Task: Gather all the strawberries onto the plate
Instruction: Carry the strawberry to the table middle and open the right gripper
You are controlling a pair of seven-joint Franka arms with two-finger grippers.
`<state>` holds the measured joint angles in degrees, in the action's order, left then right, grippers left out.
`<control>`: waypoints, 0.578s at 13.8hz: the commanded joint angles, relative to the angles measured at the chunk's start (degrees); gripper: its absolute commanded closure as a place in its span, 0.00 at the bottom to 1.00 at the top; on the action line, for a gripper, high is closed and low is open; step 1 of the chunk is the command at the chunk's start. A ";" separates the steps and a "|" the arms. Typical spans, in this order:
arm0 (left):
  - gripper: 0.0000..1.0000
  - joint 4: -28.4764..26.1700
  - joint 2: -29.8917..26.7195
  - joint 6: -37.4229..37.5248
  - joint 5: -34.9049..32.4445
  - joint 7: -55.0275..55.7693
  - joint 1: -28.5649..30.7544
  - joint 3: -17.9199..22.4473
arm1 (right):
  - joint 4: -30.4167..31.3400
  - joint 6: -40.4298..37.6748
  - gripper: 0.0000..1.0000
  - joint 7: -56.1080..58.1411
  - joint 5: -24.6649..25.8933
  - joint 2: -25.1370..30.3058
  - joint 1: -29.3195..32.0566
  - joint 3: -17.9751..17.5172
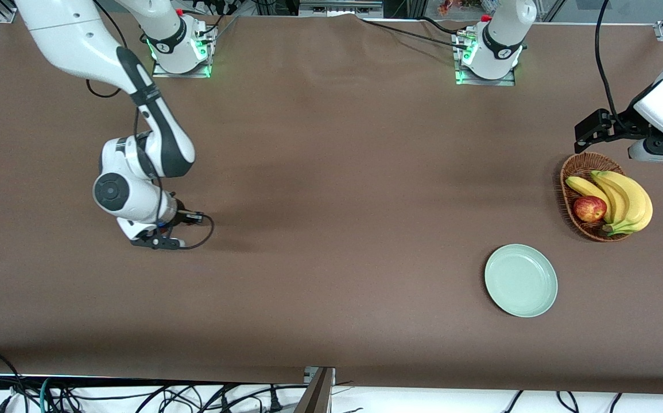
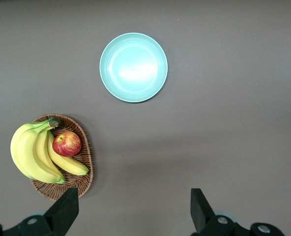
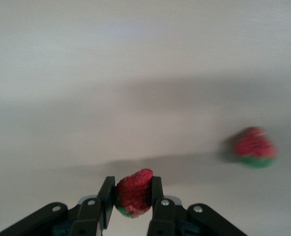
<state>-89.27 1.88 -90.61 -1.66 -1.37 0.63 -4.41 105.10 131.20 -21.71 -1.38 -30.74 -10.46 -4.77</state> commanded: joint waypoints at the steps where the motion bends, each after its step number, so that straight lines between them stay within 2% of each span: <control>1: 0.00 1.82 0.76 1.57 -0.98 -1.09 0.25 -0.25 | -7.07 -2.35 0.91 -14.53 -0.64 -2.03 -9.01 -0.24; 5: 0.00 1.91 0.76 1.57 -0.98 -4.41 0.25 -0.25 | -21.74 -1.74 0.91 -37.30 -0.73 -10.29 -20.45 -0.33; 8: 0.00 1.82 0.76 1.57 -0.98 -5.21 1.13 -0.16 | -30.29 1.15 0.91 -43.23 -0.73 -16.88 -26.08 -0.42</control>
<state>-89.27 1.88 -90.34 -1.66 -4.39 0.87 -4.39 82.64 131.30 -62.45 -1.51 -41.48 -34.33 -5.64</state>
